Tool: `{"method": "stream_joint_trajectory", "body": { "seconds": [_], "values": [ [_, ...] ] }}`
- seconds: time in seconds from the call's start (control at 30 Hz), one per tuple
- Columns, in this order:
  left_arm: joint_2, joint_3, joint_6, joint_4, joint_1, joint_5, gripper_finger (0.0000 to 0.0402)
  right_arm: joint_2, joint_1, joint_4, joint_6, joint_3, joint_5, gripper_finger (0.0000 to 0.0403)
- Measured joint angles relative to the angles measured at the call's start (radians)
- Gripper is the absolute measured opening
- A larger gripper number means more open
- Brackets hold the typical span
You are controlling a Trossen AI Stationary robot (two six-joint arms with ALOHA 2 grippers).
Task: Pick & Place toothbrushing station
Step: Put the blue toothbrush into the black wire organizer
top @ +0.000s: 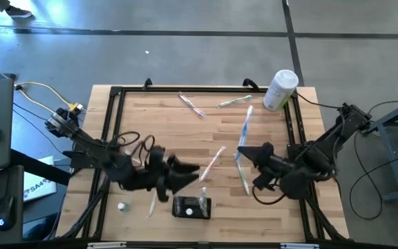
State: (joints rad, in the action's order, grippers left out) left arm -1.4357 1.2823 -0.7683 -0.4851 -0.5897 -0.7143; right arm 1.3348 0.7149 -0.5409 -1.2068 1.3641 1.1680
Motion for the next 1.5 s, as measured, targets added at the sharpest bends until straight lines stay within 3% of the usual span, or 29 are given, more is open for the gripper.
{"method": "stream_joint_trajectory", "body": {
  "seconds": [0.1,0.4,0.57,0.87,1.5],
  "values": [
    [0.009,0.0,-0.041,-0.007,0.045,0.025,0.0241,0.027,-0.003,0.134,-0.078,0.038,-0.041,0.0015],
    [0.011,0.0,-0.244,0.003,0.208,0.265,0.0241,0.155,-0.043,0.163,-0.159,0.097,-0.048,0.0015],
    [0.011,0.0,-0.325,0.069,0.267,0.337,0.0241,0.165,-0.057,0.183,-0.152,0.098,-0.033,0.0015],
    [0.011,0.0,-0.421,0.193,0.304,0.364,0.0241,0.165,-0.033,0.239,-0.185,0.099,-0.045,0.0015],
    [0.007,0.0,-0.416,0.226,0.398,0.373,0.0241,0.178,-0.067,0.245,-0.185,0.099,-0.072,0.0015]
  ]
}}
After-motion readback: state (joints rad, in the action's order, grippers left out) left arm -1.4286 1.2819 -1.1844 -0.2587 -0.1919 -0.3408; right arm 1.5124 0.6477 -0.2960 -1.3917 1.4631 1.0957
